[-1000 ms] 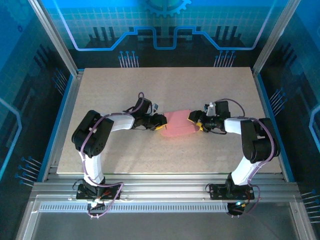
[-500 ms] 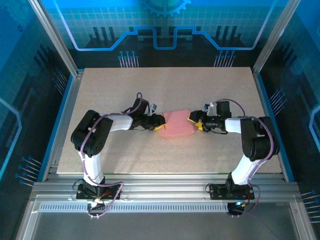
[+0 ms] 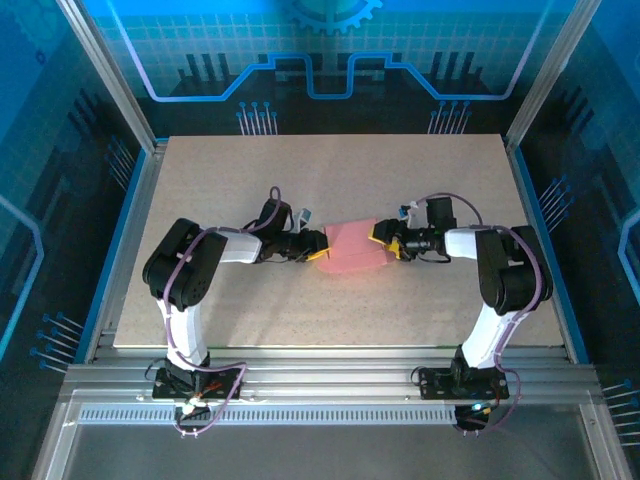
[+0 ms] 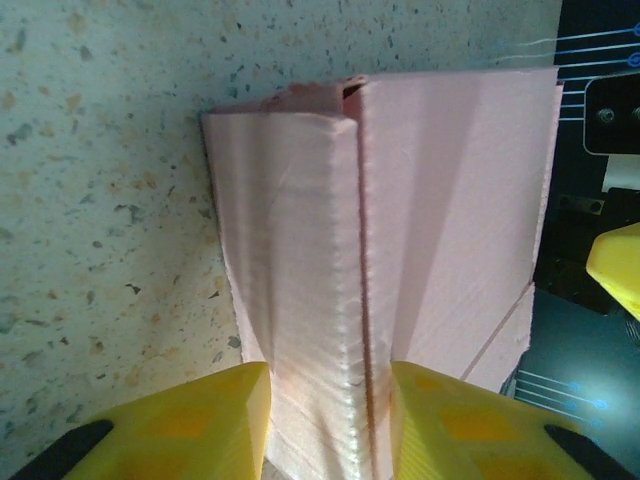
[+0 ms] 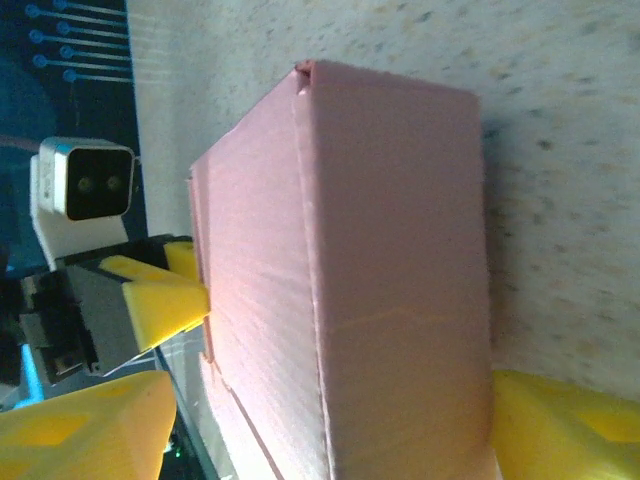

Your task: Fold the paper box

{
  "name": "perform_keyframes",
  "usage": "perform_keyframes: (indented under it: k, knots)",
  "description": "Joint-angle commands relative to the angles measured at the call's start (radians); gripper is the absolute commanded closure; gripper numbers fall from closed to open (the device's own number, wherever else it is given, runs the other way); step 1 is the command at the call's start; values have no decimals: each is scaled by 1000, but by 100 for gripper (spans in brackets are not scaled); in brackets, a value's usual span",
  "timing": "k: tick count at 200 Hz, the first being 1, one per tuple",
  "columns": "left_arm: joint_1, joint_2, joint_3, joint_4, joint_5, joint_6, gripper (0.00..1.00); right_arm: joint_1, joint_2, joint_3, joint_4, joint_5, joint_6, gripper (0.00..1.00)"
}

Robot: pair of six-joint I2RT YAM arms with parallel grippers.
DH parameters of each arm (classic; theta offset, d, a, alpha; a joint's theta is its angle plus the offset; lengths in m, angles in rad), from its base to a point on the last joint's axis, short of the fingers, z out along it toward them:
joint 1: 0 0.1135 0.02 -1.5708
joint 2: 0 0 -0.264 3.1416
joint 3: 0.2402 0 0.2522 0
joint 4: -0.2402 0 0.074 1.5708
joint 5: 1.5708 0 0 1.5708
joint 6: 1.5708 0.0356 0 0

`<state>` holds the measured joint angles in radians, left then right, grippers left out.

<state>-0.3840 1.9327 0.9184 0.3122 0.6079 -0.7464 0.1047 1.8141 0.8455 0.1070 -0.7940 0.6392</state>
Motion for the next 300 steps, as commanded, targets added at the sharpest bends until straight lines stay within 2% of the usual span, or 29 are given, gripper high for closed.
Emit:
perform_keyframes:
  k: [1,27,69,109,135,159,207,256,276,291,300]
  knots:
    - [18,63,-52,-90,-55,-8,65,51,34,28,-51,-92,-33,19]
    - [19,67,-58,-82,-54,-11,65,60,36,28,-45,-121,-34,19]
    - [28,67,-63,-78,-51,-7,65,47,-9,-1,76,-150,19,20]
    - [28,60,-58,-75,-44,-11,63,40,-15,-6,73,-152,29,34]
    - [28,40,-63,-52,-29,-16,59,35,0,-20,122,-149,97,49]
    - [29,14,-60,-51,-22,-15,55,31,2,-24,145,-156,133,58]
    - [30,-41,-41,-47,-24,11,48,16,-12,-19,118,-160,133,64]
    - [33,-145,-34,27,-82,80,28,-11,-58,-17,110,-163,144,60]
    - [33,-230,-67,108,-171,199,16,-26,-83,-16,100,-172,141,60]
    - [33,-293,-133,244,-241,338,4,-40,-101,-16,89,-181,138,60]
    - [32,-330,-174,326,-294,418,1,-51,-114,-15,80,-186,134,60]
